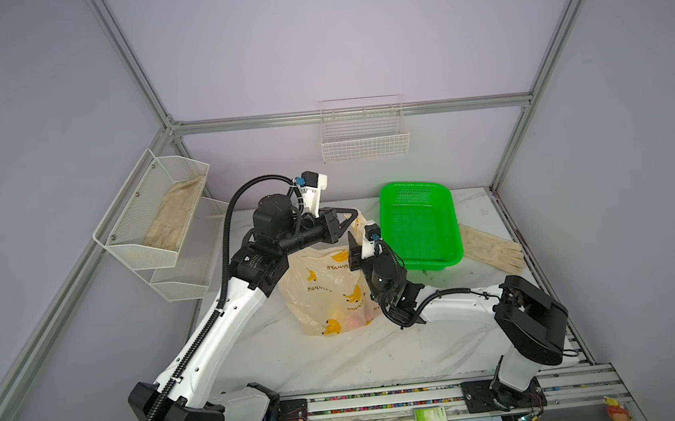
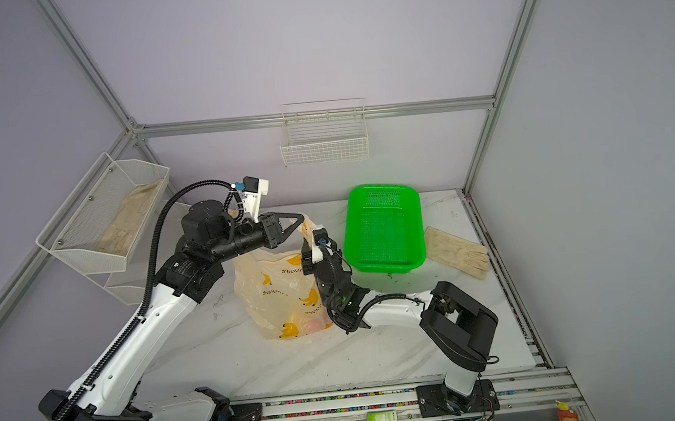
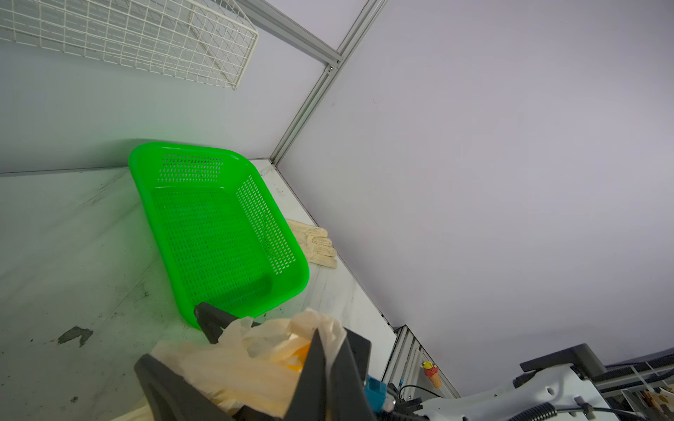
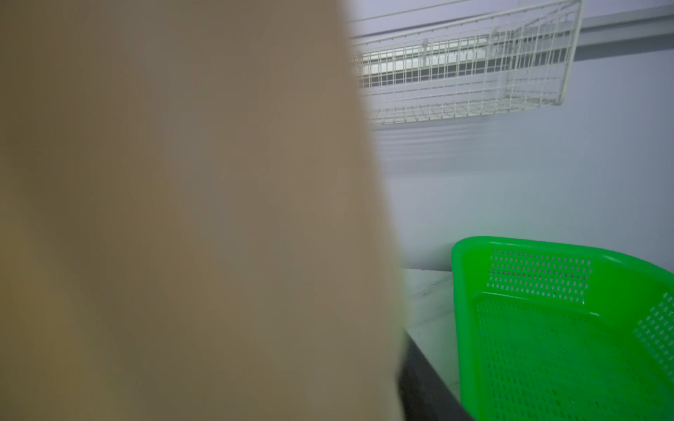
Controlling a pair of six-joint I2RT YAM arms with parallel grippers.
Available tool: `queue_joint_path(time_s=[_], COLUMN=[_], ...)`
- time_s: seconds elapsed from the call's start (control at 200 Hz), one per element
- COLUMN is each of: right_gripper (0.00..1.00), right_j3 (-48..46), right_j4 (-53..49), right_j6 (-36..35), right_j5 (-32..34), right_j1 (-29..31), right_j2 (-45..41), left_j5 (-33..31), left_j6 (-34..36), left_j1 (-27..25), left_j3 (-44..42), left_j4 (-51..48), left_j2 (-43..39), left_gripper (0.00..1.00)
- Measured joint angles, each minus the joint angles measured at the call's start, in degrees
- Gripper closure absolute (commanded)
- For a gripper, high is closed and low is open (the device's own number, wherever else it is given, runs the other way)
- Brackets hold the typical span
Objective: Place the fake fruits into the plastic bag and tie a complex knot
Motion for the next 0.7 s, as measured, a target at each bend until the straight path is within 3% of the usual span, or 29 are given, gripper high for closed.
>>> queue_joint_path(time_s=[0.16, 0.32, 0.48, 0.7], right_gripper=[0.65, 0.7, 0.83, 0.93], right_j3=[-1.46, -5.22, -8.46, -9.16], right_j4=[-0.09, -0.44, -0.5, -1.44], right_j6=[2.67, 6.95, 8.7, 8.26], right_j5=[5.35, 5.55, 1.46, -5.73], right_j1=[0.0, 0.04, 0.24, 0.24], right_j2=[0.11, 0.09, -0.68, -2.84], left_j5=[-1.05, -2.16, -2.49, -2.47], left_j6=[-0.02, -0.02, 0.04, 0.74], left_j1=[0.09, 0.76, 1.6, 2.23], left_j3=[-0.48, -0.59, -0.68, -0.66], left_j4=[-0.59, -2.75, -4.96, -4.22], left_j2=[-0.04, -0.04, 0.22, 0.24], left_gripper=[1.0, 1.0, 1.0, 1.0])
